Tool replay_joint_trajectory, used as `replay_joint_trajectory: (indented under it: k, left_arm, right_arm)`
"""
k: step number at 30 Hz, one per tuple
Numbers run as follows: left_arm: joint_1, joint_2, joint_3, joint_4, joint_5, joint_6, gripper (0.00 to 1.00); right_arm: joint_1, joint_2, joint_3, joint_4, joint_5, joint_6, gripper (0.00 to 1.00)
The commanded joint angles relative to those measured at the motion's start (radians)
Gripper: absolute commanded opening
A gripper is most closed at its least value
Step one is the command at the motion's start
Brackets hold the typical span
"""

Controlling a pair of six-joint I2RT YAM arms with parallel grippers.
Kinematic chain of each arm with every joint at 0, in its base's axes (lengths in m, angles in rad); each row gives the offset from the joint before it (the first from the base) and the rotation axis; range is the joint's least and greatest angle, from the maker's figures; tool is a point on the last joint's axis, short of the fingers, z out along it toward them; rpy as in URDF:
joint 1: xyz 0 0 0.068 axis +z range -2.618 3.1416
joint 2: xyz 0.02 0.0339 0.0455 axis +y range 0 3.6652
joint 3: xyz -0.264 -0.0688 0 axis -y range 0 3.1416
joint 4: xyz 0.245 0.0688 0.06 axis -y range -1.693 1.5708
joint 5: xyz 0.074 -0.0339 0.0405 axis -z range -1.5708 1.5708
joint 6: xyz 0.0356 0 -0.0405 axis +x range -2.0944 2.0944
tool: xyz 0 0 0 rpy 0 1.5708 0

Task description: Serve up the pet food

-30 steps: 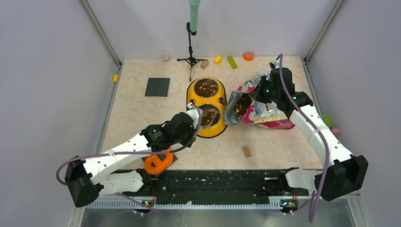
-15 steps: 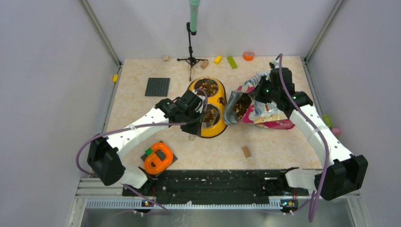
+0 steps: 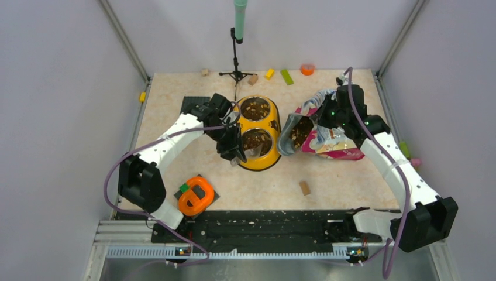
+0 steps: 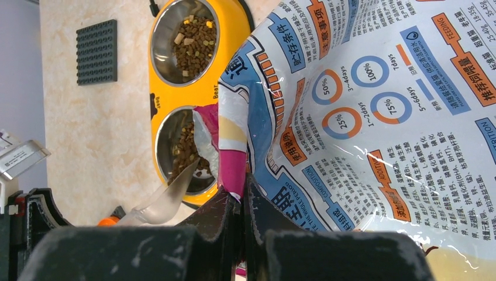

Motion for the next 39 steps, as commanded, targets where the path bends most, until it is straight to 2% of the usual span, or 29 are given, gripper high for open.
replay_joint_trajectory:
  k: [1, 11, 19, 25, 27, 30, 33, 35, 39]
  left_arm:
    - [0.034, -0.005, 0.018, 0.031, 0.192, -0.083, 0.0]
    - [0.109, -0.04, -0.026, 0.077, 0.29, -0.197, 0.0]
    - [0.131, -0.063, 0.004, 0.053, 0.318, -0.214, 0.0]
    - [0.127, -0.082, 0.031, 0.005, 0.255, -0.127, 0.0]
    - [0.115, -0.094, 0.061, -0.022, 0.176, -0.067, 0.0]
    - [0.057, -0.115, 0.142, -0.051, 0.044, 0.058, 0.0]
    - [-0.059, -0.124, 0.223, -0.09, -0.176, 0.193, 0.0]
    - [-0.143, -0.134, 0.238, -0.073, -0.184, 0.27, 0.0]
    - [-0.226, -0.205, 0.186, 0.064, -0.07, 0.342, 0.0]
  right_arm:
    - [-0.001, -0.072, 0.03, 0.101, -0.026, 0.019, 0.0]
    - [0.0, -0.08, 0.029, 0.093, -0.024, 0.018, 0.0]
    - [0.0, -0.076, 0.031, 0.099, -0.027, 0.017, 0.0]
    - [-0.001, -0.075, 0.047, 0.087, -0.011, -0.002, 0.0]
    - [0.0, -0.073, 0.054, 0.076, -0.003, -0.012, 0.0]
    - [0.0, -0.069, 0.073, 0.057, 0.001, -0.036, 0.0]
    - [-0.005, -0.055, 0.111, 0.025, -0.042, -0.099, 0.0]
    - [-0.027, -0.018, 0.165, -0.039, -0.156, -0.18, 0.0]
    - [-0.029, 0.012, 0.248, -0.184, -0.242, -0.334, 0.0]
